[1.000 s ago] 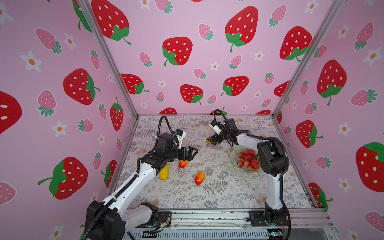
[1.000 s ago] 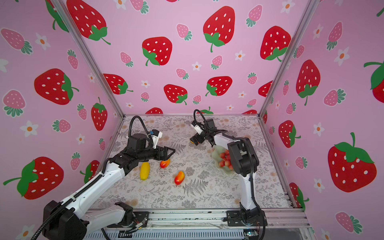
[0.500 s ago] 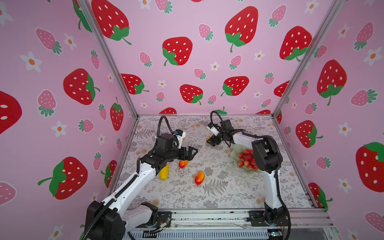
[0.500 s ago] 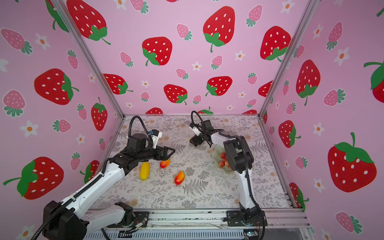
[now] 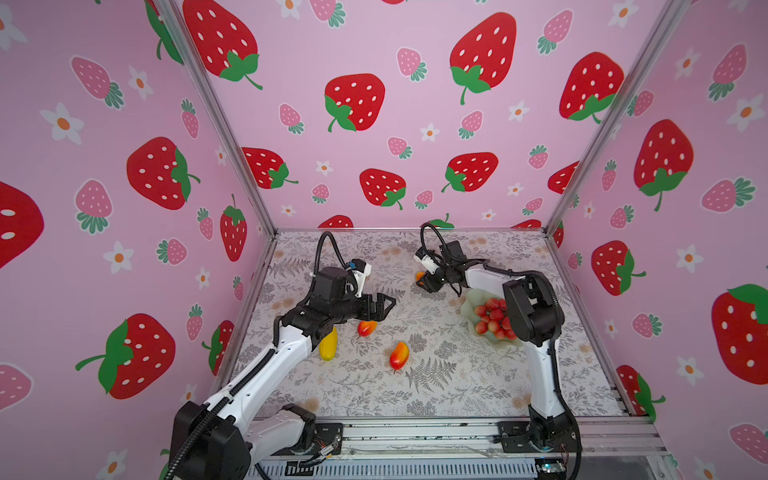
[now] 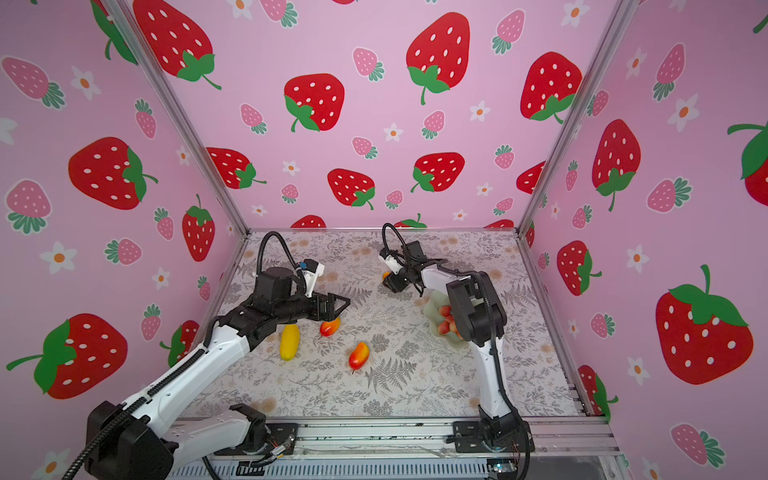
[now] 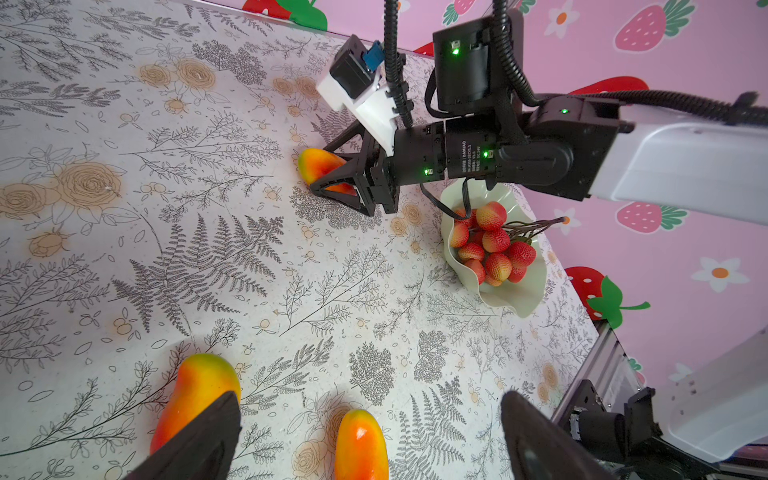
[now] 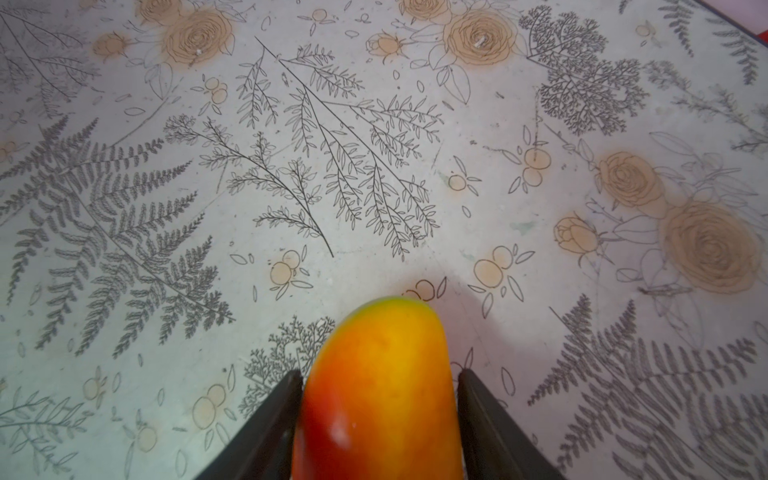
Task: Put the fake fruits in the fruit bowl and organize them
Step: 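Grasp the far mango with the right gripper and place it in the bowl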
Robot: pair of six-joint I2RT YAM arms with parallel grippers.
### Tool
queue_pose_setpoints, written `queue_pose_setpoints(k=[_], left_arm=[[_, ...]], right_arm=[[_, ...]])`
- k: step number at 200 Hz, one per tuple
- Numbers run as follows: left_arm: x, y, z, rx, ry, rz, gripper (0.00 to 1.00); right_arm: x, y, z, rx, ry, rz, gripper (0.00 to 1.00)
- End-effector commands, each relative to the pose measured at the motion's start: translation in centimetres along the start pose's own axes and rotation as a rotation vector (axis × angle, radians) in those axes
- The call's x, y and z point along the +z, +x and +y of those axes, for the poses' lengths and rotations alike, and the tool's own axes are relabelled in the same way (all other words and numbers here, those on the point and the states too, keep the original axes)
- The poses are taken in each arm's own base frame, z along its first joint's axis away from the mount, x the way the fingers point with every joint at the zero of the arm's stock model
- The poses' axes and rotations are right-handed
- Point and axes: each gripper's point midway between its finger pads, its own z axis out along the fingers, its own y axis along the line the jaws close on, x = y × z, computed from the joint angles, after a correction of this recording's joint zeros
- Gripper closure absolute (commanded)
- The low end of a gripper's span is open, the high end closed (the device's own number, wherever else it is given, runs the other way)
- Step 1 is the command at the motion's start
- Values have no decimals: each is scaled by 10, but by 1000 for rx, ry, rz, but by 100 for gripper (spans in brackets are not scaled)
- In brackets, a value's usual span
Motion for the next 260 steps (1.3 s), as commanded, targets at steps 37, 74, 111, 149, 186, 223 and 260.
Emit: queue_pose_setpoints(k=[37, 74, 111, 149, 186, 223, 260], left_arm=[[-1, 6, 2, -7, 5, 3, 1], [6, 8, 2, -18, 17, 23, 1], [14, 7, -11, -26, 86, 40, 1], [31, 10, -39, 33, 149, 80, 1], [47, 10, -52, 50, 172, 109, 1], [47, 15, -60, 78, 165, 126, 1], [39, 21, -57, 86, 142, 123, 1]], right_arm=[[-43, -8, 17, 49, 18, -52, 51], [-92, -13, 31, 110, 51, -133, 53], [-146, 6, 33, 214, 187, -127, 53], [-195, 53, 31, 333, 369, -98, 53], [-196, 91, 28, 382, 441, -15, 52], [-191, 101, 20, 409, 490, -16, 52], [-183, 113, 18, 416, 486, 20, 49]])
